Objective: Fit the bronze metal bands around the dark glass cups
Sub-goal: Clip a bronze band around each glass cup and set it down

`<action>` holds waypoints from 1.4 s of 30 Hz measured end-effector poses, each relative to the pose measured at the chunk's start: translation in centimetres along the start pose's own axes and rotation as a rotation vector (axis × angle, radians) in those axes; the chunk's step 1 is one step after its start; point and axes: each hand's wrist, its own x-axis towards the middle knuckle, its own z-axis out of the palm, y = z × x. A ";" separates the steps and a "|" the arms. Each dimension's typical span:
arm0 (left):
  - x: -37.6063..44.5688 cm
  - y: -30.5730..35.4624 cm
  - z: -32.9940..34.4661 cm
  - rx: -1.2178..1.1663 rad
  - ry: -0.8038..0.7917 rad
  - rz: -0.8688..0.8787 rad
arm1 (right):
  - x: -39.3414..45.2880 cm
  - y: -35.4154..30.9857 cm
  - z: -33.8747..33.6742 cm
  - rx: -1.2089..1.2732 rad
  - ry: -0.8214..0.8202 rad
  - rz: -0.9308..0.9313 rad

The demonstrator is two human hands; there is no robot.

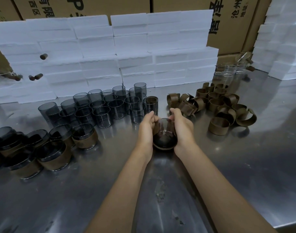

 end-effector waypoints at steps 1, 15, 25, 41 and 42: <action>0.0 0.0 0.0 0.014 0.035 0.011 | -0.1 0.0 0.1 -0.010 -0.005 -0.002; -0.4 -0.5 0.1 -0.017 0.107 0.060 | -1.5 -0.8 0.4 -0.068 -0.065 -0.031; -0.3 -0.2 0.1 0.057 -0.149 0.041 | -0.5 -1.3 -0.3 -0.023 0.059 -0.185; 0.2 1.2 -1.4 -0.785 -0.088 -0.109 | -1.2 -1.0 -0.3 -0.180 -0.322 -0.141; 0.3 1.1 -1.6 -0.803 -0.071 -0.100 | -1.4 -0.7 -0.1 -0.242 -0.330 -0.188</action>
